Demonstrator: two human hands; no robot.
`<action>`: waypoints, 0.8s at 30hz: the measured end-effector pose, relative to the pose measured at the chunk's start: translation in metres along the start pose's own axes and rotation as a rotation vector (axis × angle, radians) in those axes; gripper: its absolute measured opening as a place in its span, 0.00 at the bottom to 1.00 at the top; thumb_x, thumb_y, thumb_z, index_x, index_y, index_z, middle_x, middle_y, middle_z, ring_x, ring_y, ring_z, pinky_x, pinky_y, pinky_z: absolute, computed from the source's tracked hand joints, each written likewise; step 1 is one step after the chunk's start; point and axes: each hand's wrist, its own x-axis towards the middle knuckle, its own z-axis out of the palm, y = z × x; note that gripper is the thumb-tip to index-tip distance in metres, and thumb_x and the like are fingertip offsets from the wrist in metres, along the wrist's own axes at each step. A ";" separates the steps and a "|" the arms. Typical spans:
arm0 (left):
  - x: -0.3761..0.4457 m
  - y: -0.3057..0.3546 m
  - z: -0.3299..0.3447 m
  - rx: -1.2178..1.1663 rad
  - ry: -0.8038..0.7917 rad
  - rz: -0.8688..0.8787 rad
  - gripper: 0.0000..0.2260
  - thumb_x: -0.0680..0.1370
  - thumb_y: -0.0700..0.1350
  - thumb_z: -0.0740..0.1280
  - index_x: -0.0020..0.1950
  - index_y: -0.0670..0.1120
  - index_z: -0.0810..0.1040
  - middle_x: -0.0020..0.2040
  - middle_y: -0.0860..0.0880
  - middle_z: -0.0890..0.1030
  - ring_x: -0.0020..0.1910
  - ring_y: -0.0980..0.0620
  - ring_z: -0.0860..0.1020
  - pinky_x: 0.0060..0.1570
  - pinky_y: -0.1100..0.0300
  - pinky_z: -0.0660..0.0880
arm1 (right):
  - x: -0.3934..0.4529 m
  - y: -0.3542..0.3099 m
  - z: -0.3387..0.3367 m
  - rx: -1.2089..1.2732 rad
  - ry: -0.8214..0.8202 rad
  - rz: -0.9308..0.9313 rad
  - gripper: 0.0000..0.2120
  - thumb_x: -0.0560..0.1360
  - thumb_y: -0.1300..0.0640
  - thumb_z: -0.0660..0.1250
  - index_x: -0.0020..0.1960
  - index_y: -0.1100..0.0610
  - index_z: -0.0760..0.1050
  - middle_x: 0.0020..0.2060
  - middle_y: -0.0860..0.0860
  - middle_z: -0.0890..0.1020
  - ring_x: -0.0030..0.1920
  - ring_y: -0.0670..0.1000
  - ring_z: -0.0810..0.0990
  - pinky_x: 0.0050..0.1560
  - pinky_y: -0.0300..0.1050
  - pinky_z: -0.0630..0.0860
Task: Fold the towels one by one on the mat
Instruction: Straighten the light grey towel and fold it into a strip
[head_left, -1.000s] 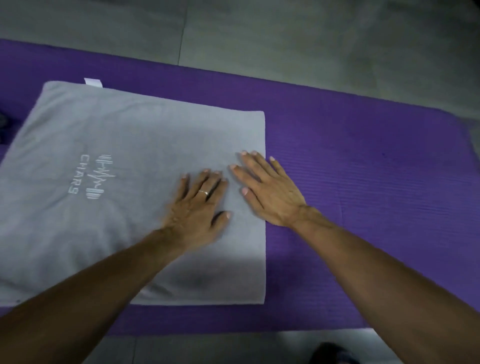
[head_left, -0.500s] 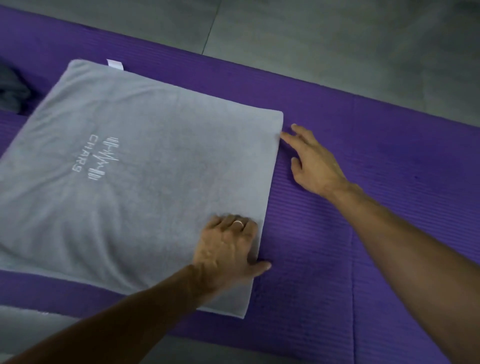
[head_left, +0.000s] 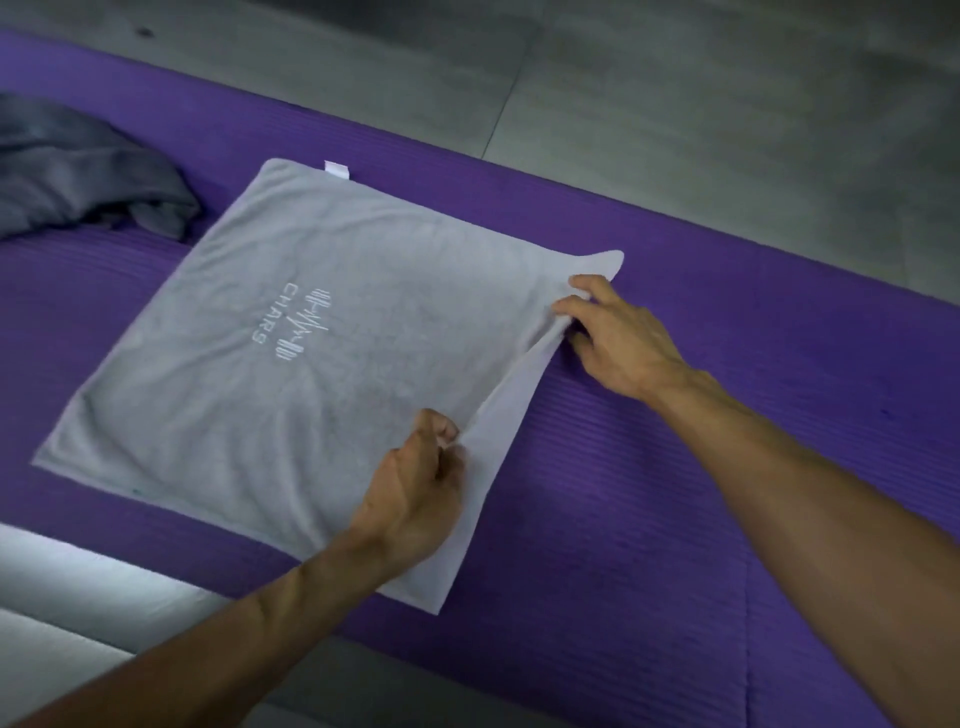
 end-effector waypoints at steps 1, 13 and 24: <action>-0.001 -0.001 -0.002 -0.021 -0.009 0.006 0.01 0.83 0.46 0.56 0.53 0.52 0.65 0.36 0.51 0.76 0.30 0.58 0.73 0.28 0.70 0.67 | 0.006 -0.003 -0.001 0.017 0.007 -0.004 0.14 0.78 0.62 0.60 0.60 0.51 0.75 0.64 0.49 0.71 0.51 0.57 0.78 0.48 0.53 0.76; -0.031 0.032 0.022 -0.115 -0.196 0.241 0.04 0.83 0.52 0.57 0.53 0.53 0.66 0.32 0.55 0.73 0.30 0.65 0.73 0.34 0.71 0.68 | -0.034 0.034 -0.054 -0.061 -0.042 0.088 0.12 0.74 0.68 0.61 0.50 0.56 0.79 0.46 0.50 0.77 0.48 0.56 0.77 0.50 0.53 0.75; 0.005 -0.043 -0.106 0.123 0.107 0.178 0.08 0.82 0.52 0.58 0.44 0.54 0.71 0.35 0.57 0.75 0.35 0.58 0.75 0.34 0.67 0.65 | 0.075 -0.100 -0.064 -0.004 0.119 -0.080 0.04 0.74 0.57 0.60 0.48 0.53 0.71 0.46 0.47 0.76 0.46 0.51 0.74 0.44 0.47 0.72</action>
